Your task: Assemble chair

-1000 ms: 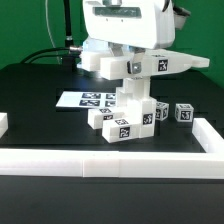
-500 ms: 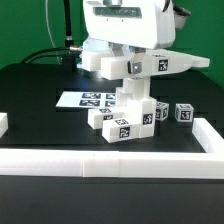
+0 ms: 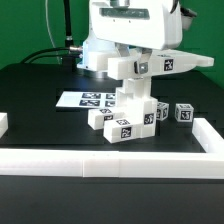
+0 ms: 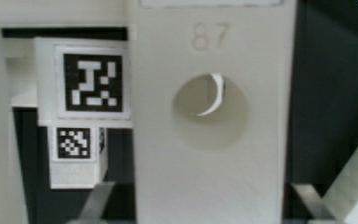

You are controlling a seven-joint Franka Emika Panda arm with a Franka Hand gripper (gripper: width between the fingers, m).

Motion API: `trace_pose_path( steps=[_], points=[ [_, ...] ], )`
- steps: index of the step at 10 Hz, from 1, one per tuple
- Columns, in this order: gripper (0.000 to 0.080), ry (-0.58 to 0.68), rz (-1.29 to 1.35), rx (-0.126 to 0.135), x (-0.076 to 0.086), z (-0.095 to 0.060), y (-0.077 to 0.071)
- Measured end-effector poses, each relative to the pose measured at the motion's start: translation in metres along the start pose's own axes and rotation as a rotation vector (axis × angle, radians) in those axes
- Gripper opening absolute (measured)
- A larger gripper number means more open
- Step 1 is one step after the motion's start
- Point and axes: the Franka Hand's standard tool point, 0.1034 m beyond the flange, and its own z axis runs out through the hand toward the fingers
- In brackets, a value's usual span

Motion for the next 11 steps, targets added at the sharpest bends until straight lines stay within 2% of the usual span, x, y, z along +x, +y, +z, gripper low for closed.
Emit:
trace_pose_path(
  steps=[3,11],
  points=[
    [0.0284,0.001,0.0,-0.001,0.0,0.001,0.0],
    [0.0285,0.019,-0.012,-0.037,0.006,0.032,0.01]
  ],
)
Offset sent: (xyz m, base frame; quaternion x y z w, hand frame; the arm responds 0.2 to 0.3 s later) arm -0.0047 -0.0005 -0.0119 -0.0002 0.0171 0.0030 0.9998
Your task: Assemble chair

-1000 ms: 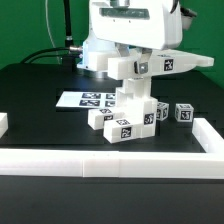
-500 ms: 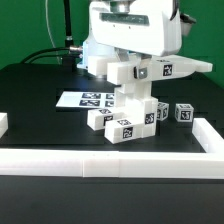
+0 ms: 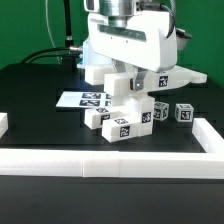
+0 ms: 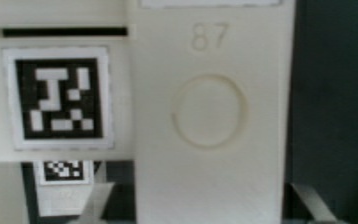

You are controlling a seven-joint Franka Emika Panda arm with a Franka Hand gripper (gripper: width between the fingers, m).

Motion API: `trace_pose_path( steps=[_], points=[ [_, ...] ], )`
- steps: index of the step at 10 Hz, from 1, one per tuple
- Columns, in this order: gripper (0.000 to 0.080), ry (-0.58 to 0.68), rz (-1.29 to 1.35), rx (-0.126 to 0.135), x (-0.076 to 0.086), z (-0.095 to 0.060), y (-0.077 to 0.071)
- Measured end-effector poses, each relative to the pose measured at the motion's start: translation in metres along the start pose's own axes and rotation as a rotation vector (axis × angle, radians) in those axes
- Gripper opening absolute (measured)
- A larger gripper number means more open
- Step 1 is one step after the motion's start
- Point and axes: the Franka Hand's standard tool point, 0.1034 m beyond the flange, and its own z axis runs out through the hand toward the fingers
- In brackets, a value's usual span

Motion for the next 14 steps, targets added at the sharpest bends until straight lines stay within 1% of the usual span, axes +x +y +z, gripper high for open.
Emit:
trace_pose_path(
  steps=[3,5,7,8,9,10,11,12,14],
  points=[
    [0.0285,0.012,-0.02,-0.007,0.004,0.009,0.001],
    [0.0285,0.015,-0.036,-0.005,0.006,0.009,-0.002],
    [0.0291,0.016,-0.038,-0.005,0.008,0.009,-0.002],
    [0.0493,0.016,-0.038,-0.005,0.008,0.009,-0.002],
    [0.0493,0.016,-0.041,-0.005,0.008,0.009,-0.001],
    [0.0615,0.017,-0.046,-0.005,0.01,0.008,-0.001],
    [0.064,0.019,-0.046,-0.004,0.013,0.008,0.0],
    [0.064,0.019,-0.049,-0.004,0.015,0.006,0.0],
    [0.0648,0.012,-0.066,0.004,0.019,-0.006,-0.006]
  ],
)
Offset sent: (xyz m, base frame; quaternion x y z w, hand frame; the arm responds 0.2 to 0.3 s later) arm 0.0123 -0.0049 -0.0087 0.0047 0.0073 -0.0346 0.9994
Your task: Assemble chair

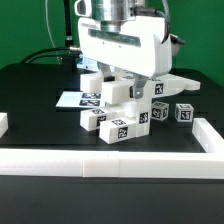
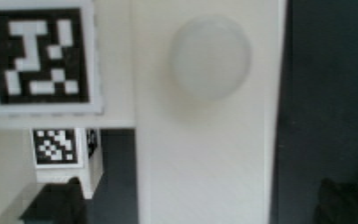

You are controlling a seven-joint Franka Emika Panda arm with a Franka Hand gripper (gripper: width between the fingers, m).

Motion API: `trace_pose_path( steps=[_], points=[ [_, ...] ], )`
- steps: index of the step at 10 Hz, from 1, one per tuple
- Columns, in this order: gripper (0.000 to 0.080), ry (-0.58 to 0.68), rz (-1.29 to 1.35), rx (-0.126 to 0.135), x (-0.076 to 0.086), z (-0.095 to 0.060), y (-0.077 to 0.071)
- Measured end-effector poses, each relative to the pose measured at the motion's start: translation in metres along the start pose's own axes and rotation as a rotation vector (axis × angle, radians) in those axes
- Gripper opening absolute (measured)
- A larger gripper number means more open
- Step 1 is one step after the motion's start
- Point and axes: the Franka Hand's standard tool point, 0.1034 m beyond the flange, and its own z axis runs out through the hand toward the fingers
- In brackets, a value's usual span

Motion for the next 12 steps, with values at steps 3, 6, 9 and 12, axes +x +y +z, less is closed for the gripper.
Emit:
trace_pose_path(
  steps=[3,6,9,12],
  points=[
    [0.0649,-0.022,-0.009,0.016,-0.002,-0.023,-0.003],
    [0.0649,-0.021,-0.047,0.035,-0.007,-0.034,-0.004],
    [0.0649,-0.022,-0.061,0.033,-0.008,-0.032,-0.004],
    [0.0649,-0.026,-0.161,0.027,-0.01,-0.029,0.0]
  ],
)
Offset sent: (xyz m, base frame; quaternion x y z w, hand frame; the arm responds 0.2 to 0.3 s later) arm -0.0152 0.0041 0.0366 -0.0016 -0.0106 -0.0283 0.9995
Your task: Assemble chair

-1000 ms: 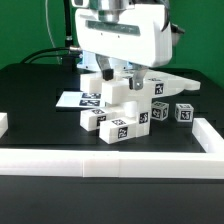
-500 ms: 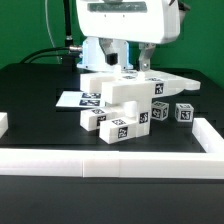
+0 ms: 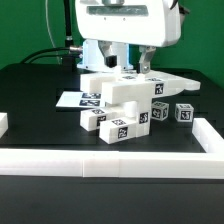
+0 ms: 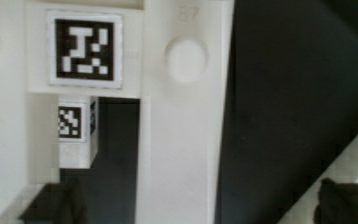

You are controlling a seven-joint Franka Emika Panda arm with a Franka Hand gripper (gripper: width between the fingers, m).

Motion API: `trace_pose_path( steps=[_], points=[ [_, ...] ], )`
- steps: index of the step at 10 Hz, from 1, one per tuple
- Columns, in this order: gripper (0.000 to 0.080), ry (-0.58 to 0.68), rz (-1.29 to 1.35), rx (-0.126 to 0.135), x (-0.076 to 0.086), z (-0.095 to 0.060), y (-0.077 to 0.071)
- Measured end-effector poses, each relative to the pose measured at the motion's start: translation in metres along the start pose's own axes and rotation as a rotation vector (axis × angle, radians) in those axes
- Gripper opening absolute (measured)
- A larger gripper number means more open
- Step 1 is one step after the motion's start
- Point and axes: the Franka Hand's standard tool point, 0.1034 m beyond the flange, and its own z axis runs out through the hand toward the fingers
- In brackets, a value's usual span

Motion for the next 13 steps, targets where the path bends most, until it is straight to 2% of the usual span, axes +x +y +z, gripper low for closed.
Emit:
trace_pose_path(
  steps=[2,5,7,9,13],
  points=[
    [0.0649,0.001,-0.282,-0.001,0.001,0.0,0.001],
    [0.0649,0.001,-0.446,-0.003,0.001,0.0,0.002],
    [0.0649,0.011,-0.735,-0.03,0.001,-0.003,0.005],
    [0.0649,0.012,-1.002,-0.031,-0.007,-0.009,0.012],
    [0.0649,-0.001,-1.218,-0.034,-0.007,-0.01,0.017]
  ],
)
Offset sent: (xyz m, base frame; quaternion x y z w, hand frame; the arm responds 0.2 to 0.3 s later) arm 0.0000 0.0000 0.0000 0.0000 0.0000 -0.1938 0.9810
